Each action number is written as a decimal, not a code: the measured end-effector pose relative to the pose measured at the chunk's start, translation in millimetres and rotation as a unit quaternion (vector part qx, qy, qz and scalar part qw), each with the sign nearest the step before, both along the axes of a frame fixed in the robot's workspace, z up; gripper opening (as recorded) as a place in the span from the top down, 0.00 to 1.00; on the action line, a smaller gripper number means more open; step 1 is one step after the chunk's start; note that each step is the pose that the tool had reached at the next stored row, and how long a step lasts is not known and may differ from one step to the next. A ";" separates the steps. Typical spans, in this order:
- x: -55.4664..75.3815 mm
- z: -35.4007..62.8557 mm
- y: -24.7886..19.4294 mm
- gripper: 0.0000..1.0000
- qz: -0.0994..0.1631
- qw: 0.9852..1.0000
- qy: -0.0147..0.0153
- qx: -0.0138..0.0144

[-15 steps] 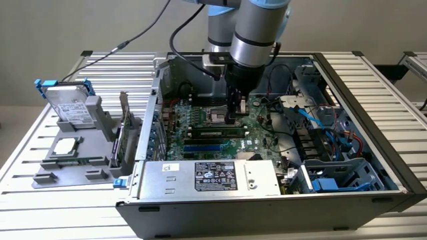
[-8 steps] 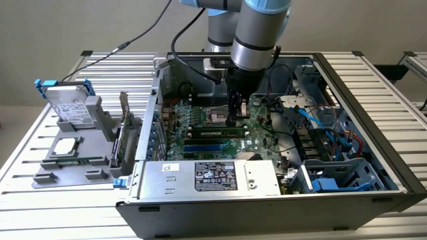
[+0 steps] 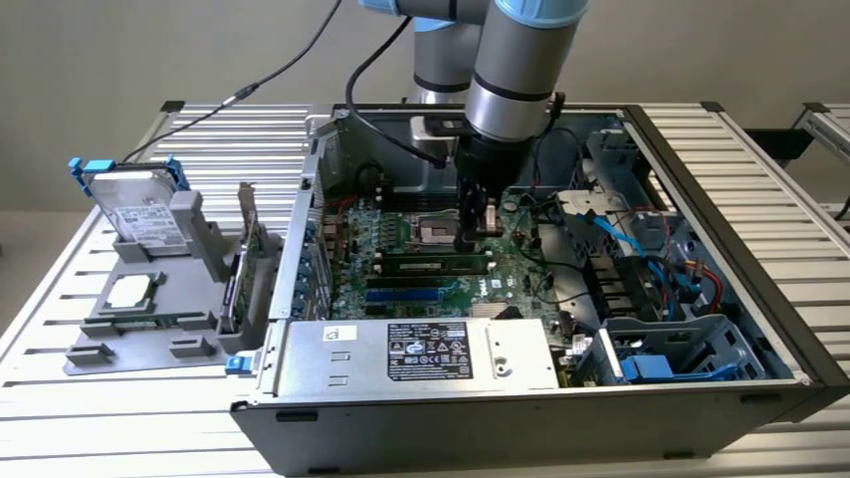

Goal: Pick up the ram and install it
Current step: 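Press down the ram until it locks into place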

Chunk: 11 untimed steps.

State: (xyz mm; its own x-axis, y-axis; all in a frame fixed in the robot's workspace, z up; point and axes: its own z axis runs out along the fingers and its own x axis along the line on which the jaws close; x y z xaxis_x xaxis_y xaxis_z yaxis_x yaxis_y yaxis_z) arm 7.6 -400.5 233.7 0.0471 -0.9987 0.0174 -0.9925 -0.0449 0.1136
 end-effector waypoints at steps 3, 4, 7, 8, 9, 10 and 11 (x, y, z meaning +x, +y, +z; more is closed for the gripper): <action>0.5 -0.1 -0.7 0.90 0.000 1.000 0.000 0.000; 0.5 -0.1 -0.9 0.90 0.000 1.000 0.000 0.000; 0.5 -0.3 -1.3 0.90 -0.001 1.000 0.000 -0.002; 0.5 -0.5 -1.5 0.90 -0.001 1.000 0.000 -0.002; 0.6 -0.8 -1.5 0.90 -0.001 1.000 0.000 -0.003; 0.6 -1.2 -1.5 0.90 -0.001 1.000 0.000 -0.004; 0.6 -1.8 -1.5 0.90 -0.001 1.000 0.000 -0.004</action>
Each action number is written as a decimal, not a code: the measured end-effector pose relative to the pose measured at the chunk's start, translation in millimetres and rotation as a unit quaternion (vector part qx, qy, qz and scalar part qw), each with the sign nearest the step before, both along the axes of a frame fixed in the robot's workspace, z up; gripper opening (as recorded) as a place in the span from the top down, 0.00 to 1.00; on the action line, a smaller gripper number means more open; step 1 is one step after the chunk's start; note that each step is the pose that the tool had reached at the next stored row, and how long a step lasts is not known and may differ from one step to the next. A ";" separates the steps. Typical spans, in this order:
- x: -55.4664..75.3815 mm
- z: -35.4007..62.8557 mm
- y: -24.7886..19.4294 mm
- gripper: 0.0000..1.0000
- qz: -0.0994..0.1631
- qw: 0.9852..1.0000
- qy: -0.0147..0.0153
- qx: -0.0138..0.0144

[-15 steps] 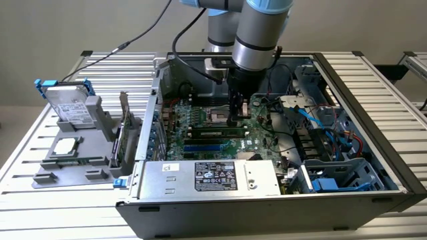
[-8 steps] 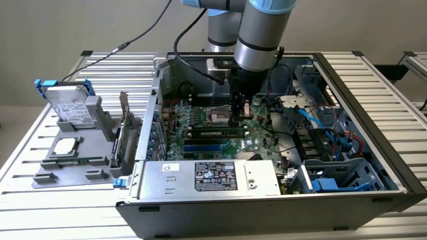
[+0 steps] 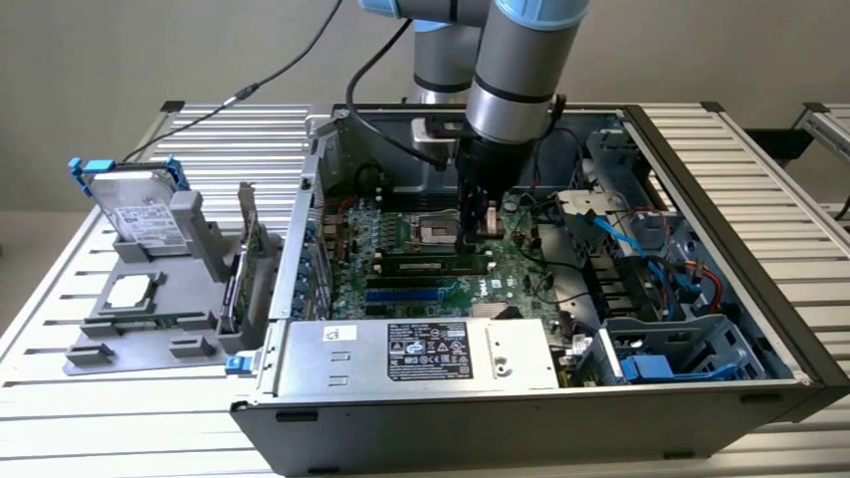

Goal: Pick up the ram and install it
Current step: 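Press down the ram until it locks into place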

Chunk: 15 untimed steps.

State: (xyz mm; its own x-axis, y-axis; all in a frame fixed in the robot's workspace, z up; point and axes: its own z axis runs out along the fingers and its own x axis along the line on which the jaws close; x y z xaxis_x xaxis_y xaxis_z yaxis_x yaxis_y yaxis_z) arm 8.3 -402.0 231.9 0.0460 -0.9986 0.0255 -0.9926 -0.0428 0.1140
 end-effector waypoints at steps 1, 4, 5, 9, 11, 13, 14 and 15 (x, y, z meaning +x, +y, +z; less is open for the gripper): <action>0.0 -0.8 0.0 0.90 0.000 1.000 0.000 0.000; 0.0 -3.1 0.0 0.90 0.000 1.000 0.000 -0.001; 0.0 -3.6 0.0 0.90 0.000 1.000 0.000 -0.002; 0.1 -4.6 0.0 0.90 0.000 1.000 0.000 -0.003; 0.1 -5.2 0.0 0.90 0.000 1.000 0.000 -0.003; 0.2 -5.7 0.0 0.90 0.000 1.000 0.000 -0.003; 0.2 -5.9 0.0 0.90 0.000 1.000 0.000 -0.004; 0.2 -6.0 -0.1 0.90 0.000 1.000 0.000 -0.004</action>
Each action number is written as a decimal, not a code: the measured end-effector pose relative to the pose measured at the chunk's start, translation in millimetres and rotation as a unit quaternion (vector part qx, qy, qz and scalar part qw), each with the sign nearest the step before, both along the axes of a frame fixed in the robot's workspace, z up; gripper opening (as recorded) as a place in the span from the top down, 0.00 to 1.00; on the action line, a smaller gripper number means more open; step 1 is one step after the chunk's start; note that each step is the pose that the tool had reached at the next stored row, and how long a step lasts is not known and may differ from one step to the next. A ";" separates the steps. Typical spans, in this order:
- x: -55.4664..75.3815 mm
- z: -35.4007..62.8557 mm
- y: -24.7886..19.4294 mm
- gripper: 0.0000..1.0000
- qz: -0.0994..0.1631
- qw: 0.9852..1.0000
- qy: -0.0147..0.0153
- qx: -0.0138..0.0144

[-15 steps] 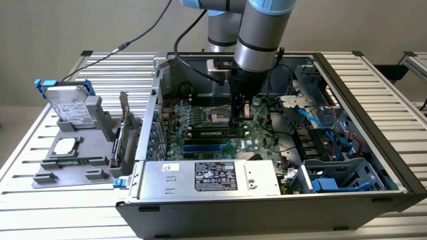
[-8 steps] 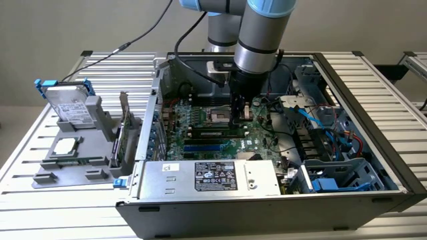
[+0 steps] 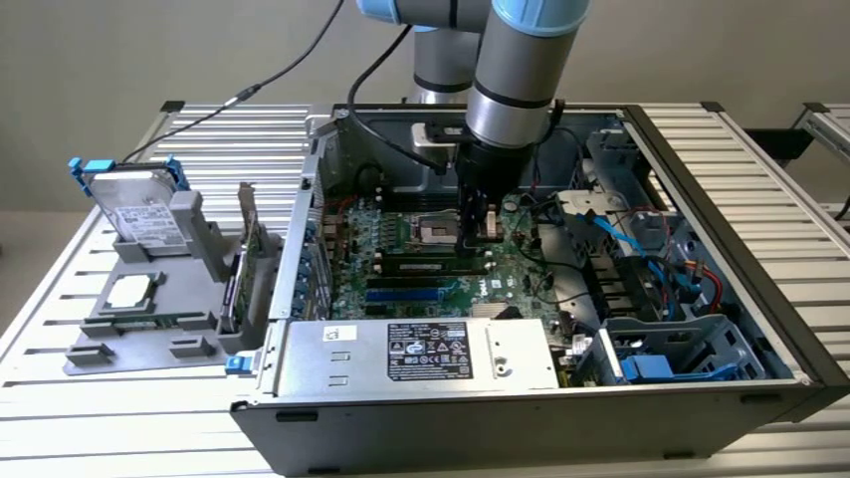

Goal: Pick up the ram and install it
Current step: 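Press down the ram until it locks into place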

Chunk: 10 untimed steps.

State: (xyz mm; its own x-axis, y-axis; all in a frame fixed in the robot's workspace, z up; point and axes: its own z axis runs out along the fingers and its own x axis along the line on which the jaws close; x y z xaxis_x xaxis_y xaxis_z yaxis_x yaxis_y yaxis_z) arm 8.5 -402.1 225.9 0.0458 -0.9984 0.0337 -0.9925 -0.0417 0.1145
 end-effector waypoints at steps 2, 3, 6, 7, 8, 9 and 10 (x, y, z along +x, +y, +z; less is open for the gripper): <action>0.1 0.5 0.1 0.90 0.000 1.000 0.000 0.000; 0.1 1.9 0.2 0.90 0.000 1.000 0.000 0.001; -1.3 9.4 0.1 0.90 0.000 1.000 0.000 0.000; -2.2 10.6 0.1 0.90 0.000 1.000 0.000 0.000; -3.5 10.9 0.1 0.90 0.000 1.000 0.000 0.000; -5.5 10.9 0.1 0.90 0.000 1.000 0.000 0.000; -8.0 10.9 0.0 0.90 0.000 1.000 0.000 0.000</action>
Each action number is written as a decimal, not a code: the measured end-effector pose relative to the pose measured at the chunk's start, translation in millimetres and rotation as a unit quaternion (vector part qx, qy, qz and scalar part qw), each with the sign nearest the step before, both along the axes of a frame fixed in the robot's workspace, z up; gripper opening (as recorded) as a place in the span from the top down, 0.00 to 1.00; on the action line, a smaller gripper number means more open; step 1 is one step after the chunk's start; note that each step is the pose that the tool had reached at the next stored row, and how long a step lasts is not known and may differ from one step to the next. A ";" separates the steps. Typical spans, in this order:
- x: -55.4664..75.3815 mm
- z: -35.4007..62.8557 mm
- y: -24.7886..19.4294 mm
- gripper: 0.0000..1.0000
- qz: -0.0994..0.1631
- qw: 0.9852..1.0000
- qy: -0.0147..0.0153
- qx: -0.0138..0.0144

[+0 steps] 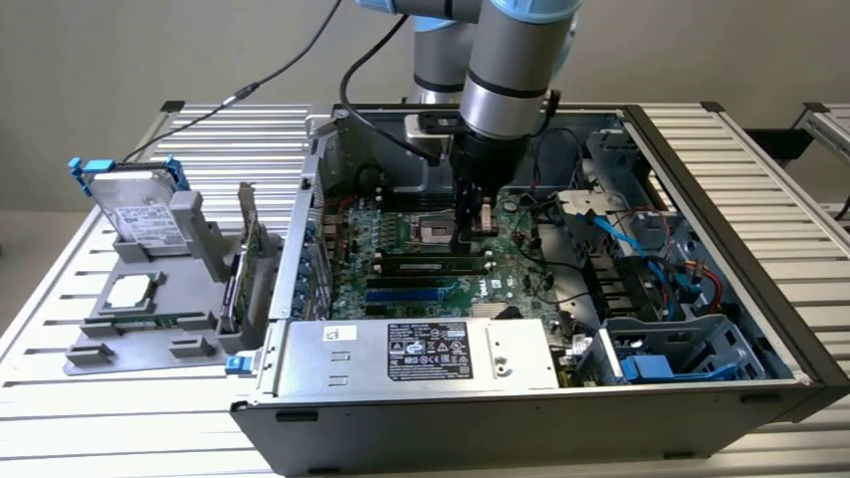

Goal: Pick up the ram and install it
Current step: 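Press down the ram until it locks into place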

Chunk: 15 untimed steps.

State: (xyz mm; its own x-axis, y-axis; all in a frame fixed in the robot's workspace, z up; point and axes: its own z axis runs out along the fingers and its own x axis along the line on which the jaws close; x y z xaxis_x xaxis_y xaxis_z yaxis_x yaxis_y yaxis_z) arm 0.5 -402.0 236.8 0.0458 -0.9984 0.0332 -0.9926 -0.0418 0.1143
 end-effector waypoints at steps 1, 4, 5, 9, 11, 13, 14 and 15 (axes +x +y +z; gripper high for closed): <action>-3.0 0.1 0.0 0.90 0.000 1.000 0.000 0.000; -12.4 0.1 0.0 0.90 0.000 1.000 0.000 0.000; -15.7 0.2 0.0 0.90 0.000 1.000 0.000 0.000; -29.5 0.0 0.1 0.90 0.000 1.000 0.000 0.000; -36.6 0.0 0.0 0.90 0.000 1.000 0.000 -0.001; -43.3 0.1 0.0 0.90 0.000 1.000 0.000 -0.001; -46.6 0.1 0.0 0.90 0.000 1.000 0.000 -0.002; -49.6 0.1 0.0 0.90 0.000 1.000 0.000 -0.002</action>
State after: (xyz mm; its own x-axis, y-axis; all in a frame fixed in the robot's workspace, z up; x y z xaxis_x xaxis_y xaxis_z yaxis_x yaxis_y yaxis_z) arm -49.1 -402.0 236.9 0.0458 -0.9983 0.0374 -0.9926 -0.0413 0.1141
